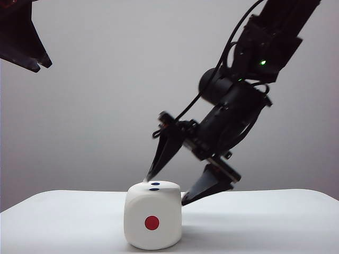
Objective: Pick up the dice on the table and roll the dice.
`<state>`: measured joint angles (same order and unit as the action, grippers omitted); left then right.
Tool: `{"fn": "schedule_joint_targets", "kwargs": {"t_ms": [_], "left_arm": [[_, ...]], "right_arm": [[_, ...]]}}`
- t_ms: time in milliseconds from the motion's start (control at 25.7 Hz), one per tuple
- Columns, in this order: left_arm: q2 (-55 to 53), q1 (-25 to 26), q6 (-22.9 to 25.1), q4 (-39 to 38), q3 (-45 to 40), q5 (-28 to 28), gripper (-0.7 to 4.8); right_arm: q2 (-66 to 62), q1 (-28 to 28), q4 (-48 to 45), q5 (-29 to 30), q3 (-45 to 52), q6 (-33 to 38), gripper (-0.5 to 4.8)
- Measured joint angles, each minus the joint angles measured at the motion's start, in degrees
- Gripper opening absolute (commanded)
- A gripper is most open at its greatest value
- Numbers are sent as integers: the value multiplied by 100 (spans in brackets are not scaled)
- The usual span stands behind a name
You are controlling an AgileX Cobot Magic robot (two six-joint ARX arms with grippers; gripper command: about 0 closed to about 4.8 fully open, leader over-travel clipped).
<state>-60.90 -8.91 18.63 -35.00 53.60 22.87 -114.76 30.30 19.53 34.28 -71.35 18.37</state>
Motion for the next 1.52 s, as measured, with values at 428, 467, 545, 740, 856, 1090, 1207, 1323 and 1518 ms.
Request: {"fn": "schedule_joint_targets", "kwargs": {"t_ms": [428,467,545,740,856,1090,1207,1323,1518], "left_arm": [[0,0,2,-168,0,9,192],[0,0,2,-168,0,9,192],[0,0,0,-109,-2,7,192],[0,0,0,221,-2,9,192],[0,0,-2,306,-2,9,192],[0,0,-44,450,-2,13,192],[0,0,-44,503,-2,13,192],[2,0,-44,758,-2,13,184],[2,0,-96,1180,-2,15,184]], "right_arm": [[-236,116,-74,-225,-118,2,76],[-225,114,-68,-236,-157,-2,75],[-138,105,-52,-297,-240,-52,75],[402,72,293,-332,-686,-553,75],[831,48,944,-1001,-726,-1036,75],[892,-122,1539,-1351,-704,-1237,76],[907,-168,1652,-1263,-702,-1360,76],[1314,-168,1631,-1351,-695,-1801,76],[2188,-184,1226,-1668,-691,-2149,479]]}}
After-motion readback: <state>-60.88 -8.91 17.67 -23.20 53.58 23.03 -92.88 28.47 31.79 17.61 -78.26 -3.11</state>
